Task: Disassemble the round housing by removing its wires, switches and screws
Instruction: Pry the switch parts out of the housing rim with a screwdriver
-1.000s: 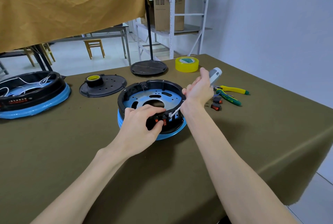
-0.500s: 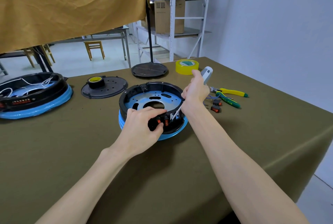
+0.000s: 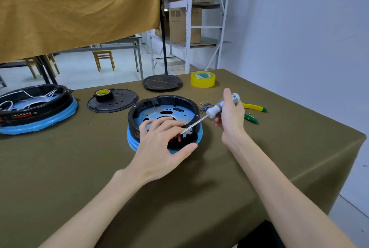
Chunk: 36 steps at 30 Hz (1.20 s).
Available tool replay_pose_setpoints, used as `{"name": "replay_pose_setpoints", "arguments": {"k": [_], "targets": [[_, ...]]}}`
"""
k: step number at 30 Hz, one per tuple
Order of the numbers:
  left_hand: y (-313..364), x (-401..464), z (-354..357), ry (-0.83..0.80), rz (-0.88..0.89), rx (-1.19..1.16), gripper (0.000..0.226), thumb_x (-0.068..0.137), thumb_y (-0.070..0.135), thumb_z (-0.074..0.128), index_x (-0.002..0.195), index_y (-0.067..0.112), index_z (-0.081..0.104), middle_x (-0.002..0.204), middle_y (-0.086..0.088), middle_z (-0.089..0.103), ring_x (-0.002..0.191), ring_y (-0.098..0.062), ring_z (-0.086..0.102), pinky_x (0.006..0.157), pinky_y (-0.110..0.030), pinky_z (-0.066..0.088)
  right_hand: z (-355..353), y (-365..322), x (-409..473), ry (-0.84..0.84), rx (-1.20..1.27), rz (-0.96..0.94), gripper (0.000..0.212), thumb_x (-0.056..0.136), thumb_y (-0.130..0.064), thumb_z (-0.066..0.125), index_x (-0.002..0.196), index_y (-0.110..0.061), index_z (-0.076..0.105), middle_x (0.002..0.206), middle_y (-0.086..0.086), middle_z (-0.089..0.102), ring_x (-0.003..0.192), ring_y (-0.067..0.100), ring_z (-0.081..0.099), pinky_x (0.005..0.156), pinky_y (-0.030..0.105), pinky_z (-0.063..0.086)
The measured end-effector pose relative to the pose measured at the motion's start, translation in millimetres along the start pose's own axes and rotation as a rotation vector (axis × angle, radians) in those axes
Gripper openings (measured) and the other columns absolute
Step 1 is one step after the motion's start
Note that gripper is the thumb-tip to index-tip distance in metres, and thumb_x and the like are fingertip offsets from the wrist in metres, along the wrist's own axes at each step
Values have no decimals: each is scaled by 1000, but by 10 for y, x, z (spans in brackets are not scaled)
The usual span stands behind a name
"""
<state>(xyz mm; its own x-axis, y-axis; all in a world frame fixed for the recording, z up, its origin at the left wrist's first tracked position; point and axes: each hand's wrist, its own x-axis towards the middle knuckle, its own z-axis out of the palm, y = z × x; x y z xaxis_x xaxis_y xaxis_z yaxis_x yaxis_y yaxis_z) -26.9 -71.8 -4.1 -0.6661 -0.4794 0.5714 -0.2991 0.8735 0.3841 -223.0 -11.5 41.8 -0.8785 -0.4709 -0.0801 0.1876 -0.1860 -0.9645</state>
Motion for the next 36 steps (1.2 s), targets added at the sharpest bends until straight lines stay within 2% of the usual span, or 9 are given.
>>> {"name": "replay_pose_setpoints", "arguments": {"k": [5, 7, 10, 12, 14, 18, 23, 30, 36], "targets": [[-16, 75, -71, 226, 84, 43, 27, 101, 39, 56, 90, 29, 79, 107, 24, 72, 121, -9, 56, 109, -41, 25, -170, -46, -110, -175, -28, -77, 31, 91, -35, 74, 110, -23, 53, 89, 4, 70, 58, 11, 66, 55, 27, 55], [-65, 115, -104, 280, 126, 65, 25, 101, 34, 58, 88, 28, 78, 106, 23, 71, 116, -10, 56, 108, -43, 26, -278, -37, -119, -186, -406, -354, 32, 88, -44, 73, 113, -32, 58, 113, -6, 61, 92, 6, 65, 83, 35, 54], [-94, 141, -93, 320, 178, 92, 24, 101, 32, 59, 88, 25, 78, 104, 21, 70, 112, -13, 57, 105, -46, 29, -362, -30, -158, -154, -1030, -1009, 31, 92, -60, 57, 105, -35, 71, 128, -6, 57, 127, 17, 49, 117, 48, 25], [-108, 149, -71, 322, 182, 88, 25, 101, 33, 57, 90, 25, 79, 104, 21, 70, 111, -12, 57, 104, -45, 30, -320, -15, -211, -412, -1136, -1287, 38, 99, -57, 48, 103, -28, 71, 112, -5, 64, 111, 16, 56, 110, 46, 34], [-124, 141, -57, 270, 166, 30, 28, 103, 36, 53, 95, 26, 79, 107, 20, 69, 111, -8, 56, 105, -44, 33, -287, 31, -227, -599, -1205, -1382, 37, 105, -50, 43, 100, -23, 67, 89, -7, 61, 82, 15, 54, 83, 38, 45], [-179, 110, -30, 43, -1, -112, 40, 99, 57, 50, 131, 37, 64, 133, 24, 57, 126, -2, 49, 111, -36, 36, -356, 115, -141, -551, -1242, -1436, 40, 107, -47, 39, 79, -24, 55, 67, -8, 48, 62, 16, 45, 58, 35, 37], [-205, 85, 26, -33, -25, 57, 44, 92, 55, 64, 132, 39, 60, 124, 25, 63, 119, 0, 51, 105, -12, 18, -532, 215, 48, -427, -1369, -1358, 60, 102, -65, 34, 61, -22, 42, 54, -7, 41, 53, 17, 42, 50, 34, 31], [-227, 85, 6, -19, -29, 29, 41, 93, 35, 72, 133, 33, 66, 114, 23, 70, 98, 22, 46, 94, -11, 28, -465, 192, 146, -421, -1342, -1431, 57, 97, -68, 41, 58, -28, 39, 47, -7, 42, 46, 13, 37, 44, 25, 14], [-233, 87, -15, -33, -16, 33, 41, 94, 34, 72, 134, 32, 66, 116, 21, 72, 103, -2, 62, 97, -26, 35, -392, 176, 196, -434, -1423, -1374, 64, 97, -70, 42, 57, -20, 49, 50, -4, 46, 50, 16, 44, 47, 29, 25]]}}
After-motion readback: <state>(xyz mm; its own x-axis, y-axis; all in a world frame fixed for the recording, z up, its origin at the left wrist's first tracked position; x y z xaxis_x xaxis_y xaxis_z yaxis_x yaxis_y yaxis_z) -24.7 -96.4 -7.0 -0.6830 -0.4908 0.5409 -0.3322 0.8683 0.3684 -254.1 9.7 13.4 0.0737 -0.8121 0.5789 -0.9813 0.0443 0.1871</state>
